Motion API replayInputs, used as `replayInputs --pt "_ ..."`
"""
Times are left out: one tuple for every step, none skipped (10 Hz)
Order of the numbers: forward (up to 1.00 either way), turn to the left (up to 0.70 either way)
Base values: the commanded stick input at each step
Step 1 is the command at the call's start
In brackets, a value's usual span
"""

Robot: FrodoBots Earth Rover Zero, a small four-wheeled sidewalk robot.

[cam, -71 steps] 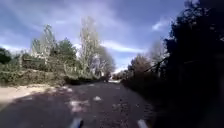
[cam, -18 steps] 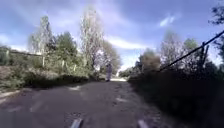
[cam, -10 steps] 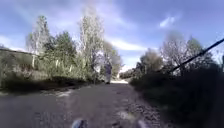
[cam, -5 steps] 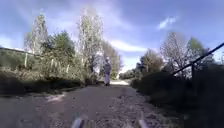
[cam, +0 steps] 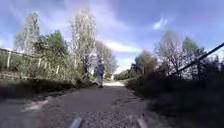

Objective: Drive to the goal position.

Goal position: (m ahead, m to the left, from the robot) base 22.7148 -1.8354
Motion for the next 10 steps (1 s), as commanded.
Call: replayInputs --pt "0.85 -0.04" --pt "0.85 -0.33" --pt "0.85 -0.32" --pt "0.85 0.00" --pt "0.85 0.00" --pt "0.85 0.00" --pt "0.85 0.00" --pt "0.85 0.00" --pt "0.85 0.00" --pt "0.85 -0.33"
